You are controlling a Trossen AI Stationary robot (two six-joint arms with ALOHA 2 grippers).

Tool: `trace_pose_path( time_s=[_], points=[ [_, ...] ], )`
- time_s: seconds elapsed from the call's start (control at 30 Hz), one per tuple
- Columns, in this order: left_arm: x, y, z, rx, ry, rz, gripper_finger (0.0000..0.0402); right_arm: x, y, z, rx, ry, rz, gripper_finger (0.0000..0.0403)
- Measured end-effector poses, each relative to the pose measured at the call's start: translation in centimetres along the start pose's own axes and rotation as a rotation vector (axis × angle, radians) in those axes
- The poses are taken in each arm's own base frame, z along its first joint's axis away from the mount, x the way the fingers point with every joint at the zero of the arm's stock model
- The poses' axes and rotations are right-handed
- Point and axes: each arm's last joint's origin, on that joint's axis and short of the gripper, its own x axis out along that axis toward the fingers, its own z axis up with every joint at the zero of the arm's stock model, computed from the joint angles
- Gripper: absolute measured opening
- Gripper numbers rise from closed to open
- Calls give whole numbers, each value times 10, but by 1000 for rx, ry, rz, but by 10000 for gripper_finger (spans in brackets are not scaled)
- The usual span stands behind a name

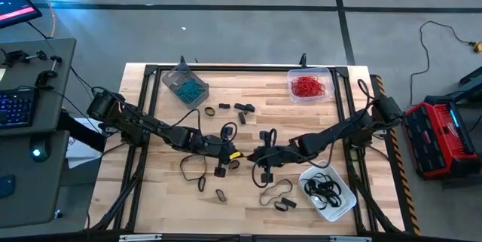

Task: Sort rubber bands into baskets
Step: Put the black rubber band into the white bin

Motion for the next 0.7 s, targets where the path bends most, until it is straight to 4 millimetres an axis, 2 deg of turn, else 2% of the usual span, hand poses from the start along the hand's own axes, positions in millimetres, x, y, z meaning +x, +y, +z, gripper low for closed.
trace_pose_path(
  time_s=[0.13, 0.33, 0.53, 0.7],
  points=[
    [0, 1, -1, 1, 13, 6, 45, -20, 7, 7, 25, -13, 30, 7],
    [0, 5, -5, -20, 72, 63, 88, -62, 23, 9, 111, 32, 84, 4],
    [-1, 11, 1, -29, 154, 100, 122, -109, 52, -12, 263, 208, 138, 2],
    [0, 20, 2, -44, 194, 121, 134, -142, 75, -38, 455, 383, 102, 1]
  ],
)
